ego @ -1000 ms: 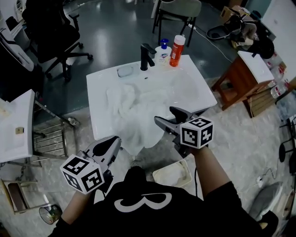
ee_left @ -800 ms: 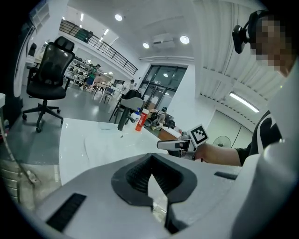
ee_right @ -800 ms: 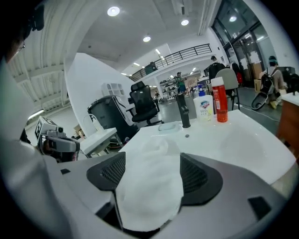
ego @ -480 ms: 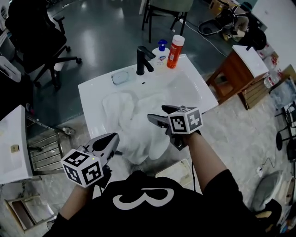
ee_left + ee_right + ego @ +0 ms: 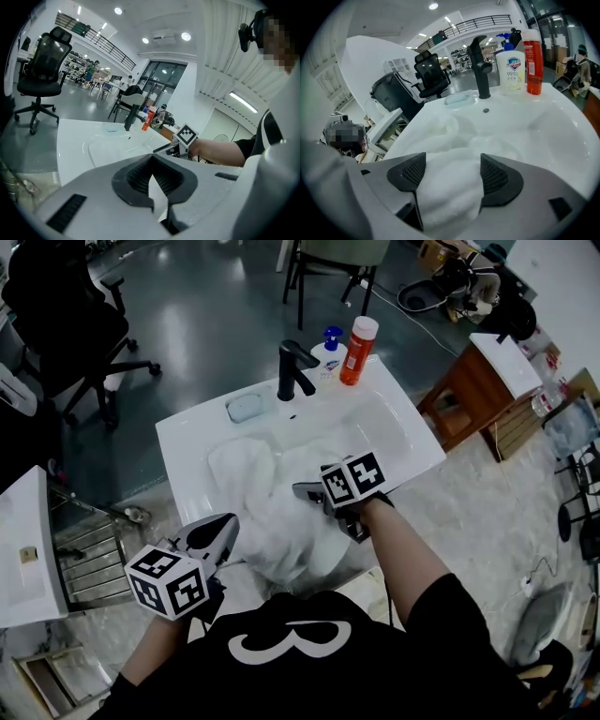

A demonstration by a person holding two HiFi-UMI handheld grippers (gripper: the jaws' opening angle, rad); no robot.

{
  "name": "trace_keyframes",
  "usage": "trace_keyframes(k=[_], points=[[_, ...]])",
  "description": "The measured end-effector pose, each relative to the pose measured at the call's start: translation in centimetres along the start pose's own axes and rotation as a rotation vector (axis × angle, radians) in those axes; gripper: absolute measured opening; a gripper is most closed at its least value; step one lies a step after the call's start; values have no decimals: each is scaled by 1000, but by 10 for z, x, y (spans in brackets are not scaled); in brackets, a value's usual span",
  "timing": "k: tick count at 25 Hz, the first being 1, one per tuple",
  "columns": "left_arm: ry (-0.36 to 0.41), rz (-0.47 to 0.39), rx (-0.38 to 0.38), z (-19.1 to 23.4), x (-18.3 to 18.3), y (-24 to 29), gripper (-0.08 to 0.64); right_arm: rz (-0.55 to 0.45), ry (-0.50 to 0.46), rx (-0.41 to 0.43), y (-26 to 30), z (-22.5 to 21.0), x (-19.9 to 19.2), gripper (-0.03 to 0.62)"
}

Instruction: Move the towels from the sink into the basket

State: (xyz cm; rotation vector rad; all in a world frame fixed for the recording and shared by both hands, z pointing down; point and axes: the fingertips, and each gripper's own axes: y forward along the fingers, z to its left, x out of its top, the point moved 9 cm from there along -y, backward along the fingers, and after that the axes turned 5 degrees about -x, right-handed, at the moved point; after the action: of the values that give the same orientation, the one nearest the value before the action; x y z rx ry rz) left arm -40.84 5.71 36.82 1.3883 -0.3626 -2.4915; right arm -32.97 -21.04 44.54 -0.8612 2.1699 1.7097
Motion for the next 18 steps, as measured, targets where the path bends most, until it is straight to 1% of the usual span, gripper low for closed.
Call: trace_keyframes(k=[4,7,9,12,16,18], points=[[-14,0,-2,6,-1,5,5,86,-13,-16,9,0,-2,342],[-15,7,-8,7,-3,9,5,136,-24,1,12,-2,-4,334],[-13,11,-13,7,-2,11,5,161,-32,19,13,-4,-5,298],[-11,16,-16,7,-1,12,6,180,-56,41,12,-3,-5,215],[-7,18,-19,8,0,16,6,142,-48,65,7,-4,-4,110],[-8,22,-22,9,1,17,6,107,-31,71,3,-3,-3,90]])
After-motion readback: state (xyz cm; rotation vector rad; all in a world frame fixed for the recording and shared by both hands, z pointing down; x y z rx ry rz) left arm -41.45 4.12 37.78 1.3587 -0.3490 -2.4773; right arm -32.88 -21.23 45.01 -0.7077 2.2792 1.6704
